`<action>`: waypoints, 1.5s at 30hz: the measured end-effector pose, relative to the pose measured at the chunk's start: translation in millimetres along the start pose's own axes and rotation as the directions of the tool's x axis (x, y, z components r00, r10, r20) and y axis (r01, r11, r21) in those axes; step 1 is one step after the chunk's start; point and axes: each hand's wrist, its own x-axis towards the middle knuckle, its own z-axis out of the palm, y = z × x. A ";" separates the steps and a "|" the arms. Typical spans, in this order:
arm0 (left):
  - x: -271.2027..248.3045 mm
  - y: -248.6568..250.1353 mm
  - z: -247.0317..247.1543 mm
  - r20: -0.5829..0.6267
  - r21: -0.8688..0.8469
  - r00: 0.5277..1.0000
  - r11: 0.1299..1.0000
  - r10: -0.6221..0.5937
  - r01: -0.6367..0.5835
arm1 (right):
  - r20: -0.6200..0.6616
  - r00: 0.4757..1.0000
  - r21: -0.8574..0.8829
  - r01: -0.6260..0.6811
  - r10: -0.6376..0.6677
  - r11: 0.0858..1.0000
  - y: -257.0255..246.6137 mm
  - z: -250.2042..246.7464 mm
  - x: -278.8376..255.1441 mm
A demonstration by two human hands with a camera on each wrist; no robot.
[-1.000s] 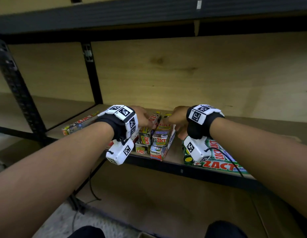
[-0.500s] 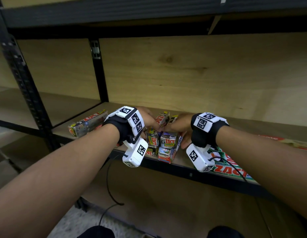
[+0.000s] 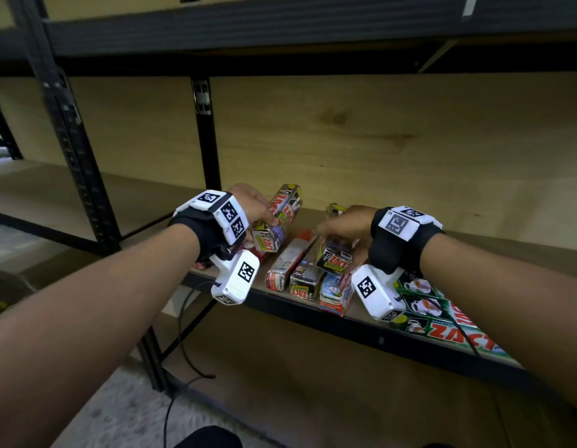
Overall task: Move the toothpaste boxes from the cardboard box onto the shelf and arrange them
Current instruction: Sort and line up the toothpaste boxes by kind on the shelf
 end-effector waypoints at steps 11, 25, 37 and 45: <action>24.6 -67.9 -57.2 -0.155 0.088 0.987 0.994 -0.051 0.065 | 0.033 0.994 0.223 0.099 -0.109 0.970 -74.3 61.4 33.5; 37.5 -113.3 -58.8 -0.170 0.126 0.985 0.991 -0.032 0.054 | 0.081 0.983 0.141 0.152 -0.165 0.978 -93.5 118.5 117.1; 11.4 -76.3 -46.7 -0.159 0.323 0.983 0.946 0.089 -0.033 | 0.075 0.979 0.101 0.182 -0.190 0.978 -67.7 77.4 76.9; -12.1 -26.9 -12.2 -0.076 0.380 0.971 0.907 0.227 -0.182 | -0.028 0.986 -0.014 0.167 -0.167 0.986 -32.0 24.6 35.8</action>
